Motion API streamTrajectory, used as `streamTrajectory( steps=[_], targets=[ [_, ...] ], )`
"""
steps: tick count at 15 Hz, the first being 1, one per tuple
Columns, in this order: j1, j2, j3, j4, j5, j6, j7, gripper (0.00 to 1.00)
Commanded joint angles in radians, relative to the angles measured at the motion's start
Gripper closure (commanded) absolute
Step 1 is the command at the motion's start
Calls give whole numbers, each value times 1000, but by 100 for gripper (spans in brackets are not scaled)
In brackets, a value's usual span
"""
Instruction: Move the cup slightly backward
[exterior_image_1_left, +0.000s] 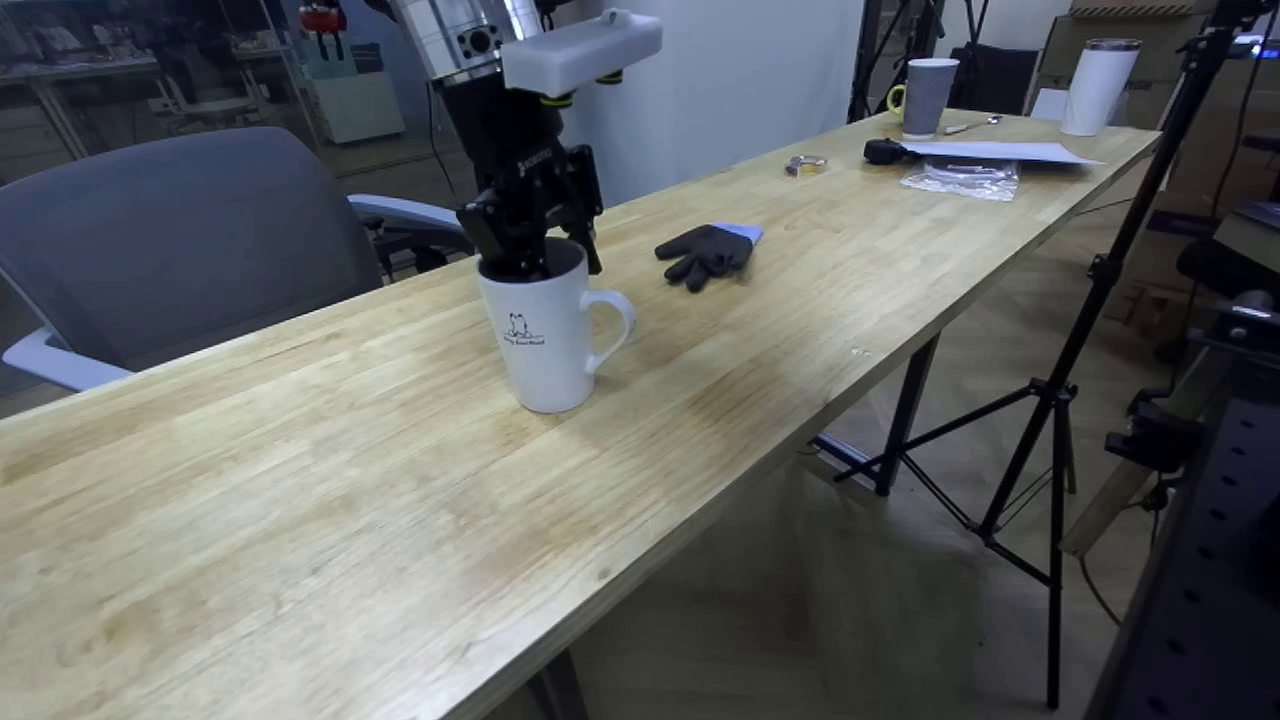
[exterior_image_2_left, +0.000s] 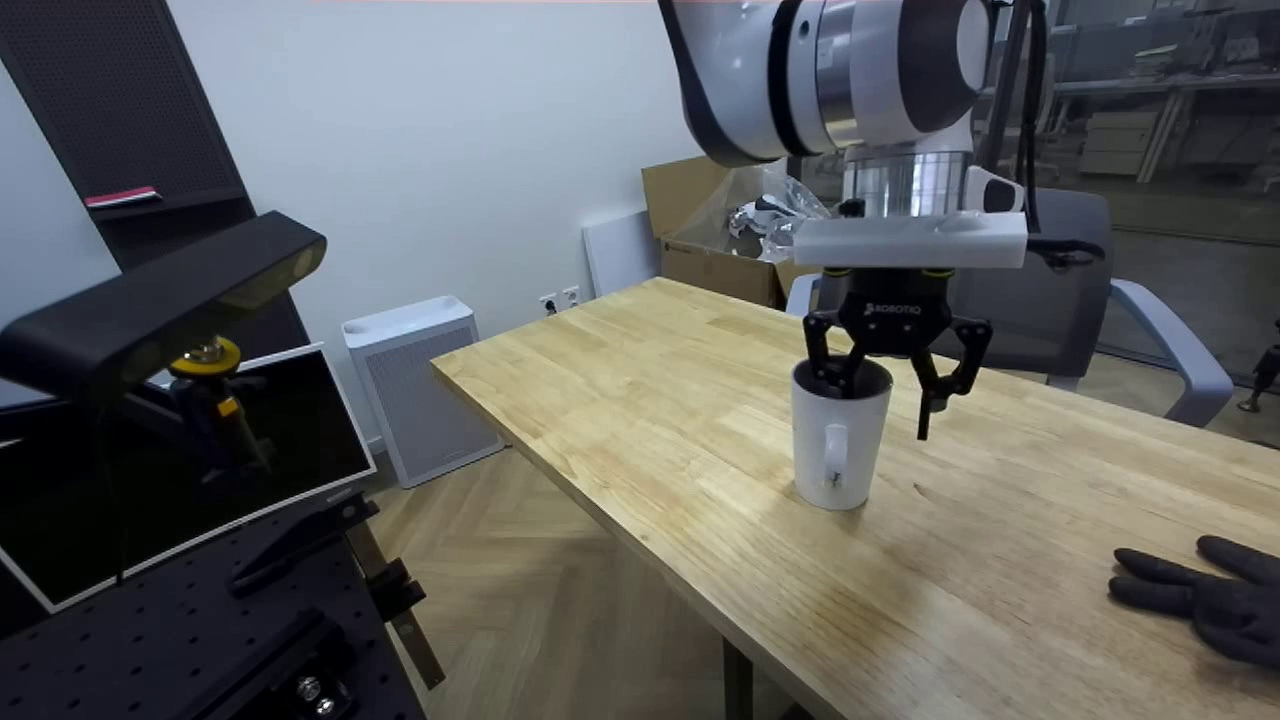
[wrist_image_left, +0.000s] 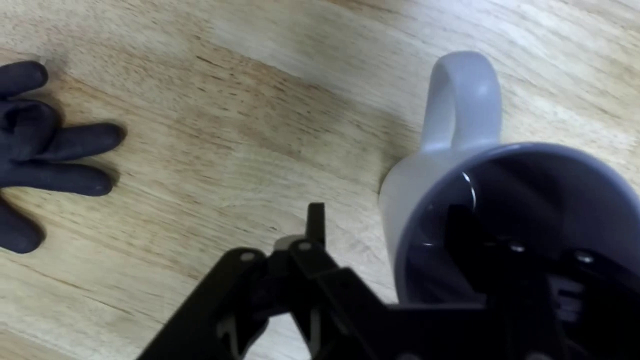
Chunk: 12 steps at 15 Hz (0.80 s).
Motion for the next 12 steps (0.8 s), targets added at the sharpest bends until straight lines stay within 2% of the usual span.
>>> streamTrajectory(
  steps=[1,3,8,12],
  targets=[
    [10,-18,-7,18,-19,-33,45,6],
    [15,-34,-8,32,-22,-47,48,0],
    [32,-78,-10,67,-44,-74,60,0],
    [30,-106,5,108,-34,-140,43,0]
  ],
)
